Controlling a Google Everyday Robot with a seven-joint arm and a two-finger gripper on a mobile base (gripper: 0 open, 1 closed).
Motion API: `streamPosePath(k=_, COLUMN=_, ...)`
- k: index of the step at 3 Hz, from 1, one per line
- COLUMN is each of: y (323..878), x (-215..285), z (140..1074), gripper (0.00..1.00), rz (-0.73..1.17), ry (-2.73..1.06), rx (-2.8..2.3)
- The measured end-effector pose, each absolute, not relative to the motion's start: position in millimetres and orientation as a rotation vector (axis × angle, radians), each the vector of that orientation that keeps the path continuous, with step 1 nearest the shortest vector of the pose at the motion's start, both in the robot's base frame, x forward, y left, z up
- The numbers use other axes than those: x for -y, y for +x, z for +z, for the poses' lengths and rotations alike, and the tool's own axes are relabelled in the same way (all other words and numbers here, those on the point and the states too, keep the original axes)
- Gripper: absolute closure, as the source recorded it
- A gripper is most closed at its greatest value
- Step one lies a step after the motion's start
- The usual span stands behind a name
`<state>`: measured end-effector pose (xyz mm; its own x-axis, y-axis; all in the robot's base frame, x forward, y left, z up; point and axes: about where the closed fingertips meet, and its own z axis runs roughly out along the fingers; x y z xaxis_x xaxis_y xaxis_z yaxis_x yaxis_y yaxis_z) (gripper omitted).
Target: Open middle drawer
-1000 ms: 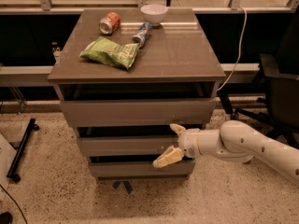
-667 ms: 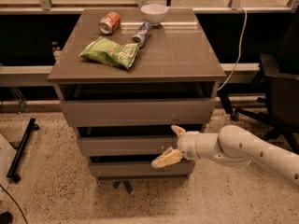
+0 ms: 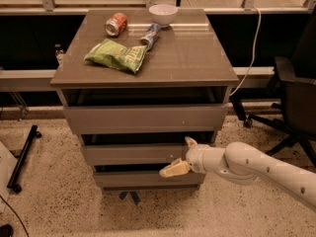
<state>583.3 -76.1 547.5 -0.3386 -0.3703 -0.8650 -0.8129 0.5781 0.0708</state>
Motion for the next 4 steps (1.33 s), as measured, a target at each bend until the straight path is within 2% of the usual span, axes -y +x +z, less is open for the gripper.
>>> streamPosePath(k=2, y=624, x=83, z=513, gripper=0.0, rz=0.577, ry=-0.926, rx=-1.982)
streamPosePath(k=4, y=660, x=98, z=463, gripper=0.0, rz=0.592, ry=-0.906, rx=-2.076)
